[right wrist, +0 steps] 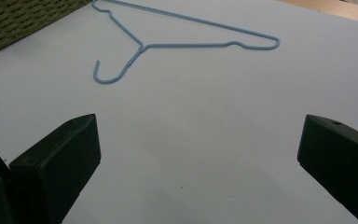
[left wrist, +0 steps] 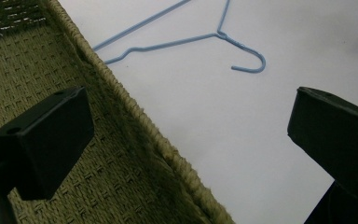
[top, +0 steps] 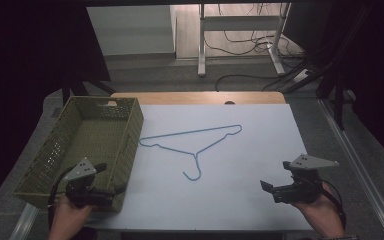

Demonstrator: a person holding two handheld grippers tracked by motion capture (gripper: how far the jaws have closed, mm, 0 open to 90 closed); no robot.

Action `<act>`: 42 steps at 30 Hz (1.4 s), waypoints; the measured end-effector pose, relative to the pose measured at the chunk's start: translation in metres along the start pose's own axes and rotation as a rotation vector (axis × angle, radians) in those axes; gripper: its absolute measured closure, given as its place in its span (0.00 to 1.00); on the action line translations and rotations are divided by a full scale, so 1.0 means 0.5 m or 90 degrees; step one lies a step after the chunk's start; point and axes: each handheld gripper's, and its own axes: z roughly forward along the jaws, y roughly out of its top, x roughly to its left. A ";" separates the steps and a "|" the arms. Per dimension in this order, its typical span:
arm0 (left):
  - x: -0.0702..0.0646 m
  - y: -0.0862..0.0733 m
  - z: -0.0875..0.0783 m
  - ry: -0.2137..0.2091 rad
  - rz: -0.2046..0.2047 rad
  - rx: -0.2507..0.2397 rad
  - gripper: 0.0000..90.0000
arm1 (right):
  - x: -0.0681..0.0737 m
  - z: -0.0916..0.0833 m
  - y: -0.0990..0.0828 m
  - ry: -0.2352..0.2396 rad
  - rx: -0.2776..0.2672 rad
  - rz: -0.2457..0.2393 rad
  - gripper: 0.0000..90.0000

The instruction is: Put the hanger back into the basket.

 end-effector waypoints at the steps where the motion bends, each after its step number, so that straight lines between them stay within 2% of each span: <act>1: 0.000 0.000 0.000 0.000 0.000 -0.002 0.01 | 0.000 0.000 0.000 0.000 0.000 0.000 0.00; 6: 0.000 0.000 -0.002 -0.001 -0.004 -0.001 0.01 | 0.002 0.003 0.000 0.007 0.001 -0.005 0.00; 12: -0.001 -0.002 -0.003 0.015 0.014 0.004 0.01 | 0.003 0.010 -0.004 0.010 0.007 -0.007 0.00; 19: 0.000 -0.002 -0.002 0.016 0.013 0.005 0.01 | 0.007 0.014 -0.005 0.013 0.021 -0.018 0.00; 30: -0.005 0.008 -0.009 0.009 0.002 -0.001 0.01 | 0.010 0.014 0.003 0.006 0.016 -0.024 0.00; 37: -0.017 0.018 -0.013 0.007 0.017 -0.007 0.01 | 0.011 0.014 0.017 0.006 0.013 -0.026 0.00; 42: -0.024 0.025 -0.010 -0.001 0.023 -0.015 0.01 | 0.016 0.019 0.033 0.011 0.022 -0.035 0.00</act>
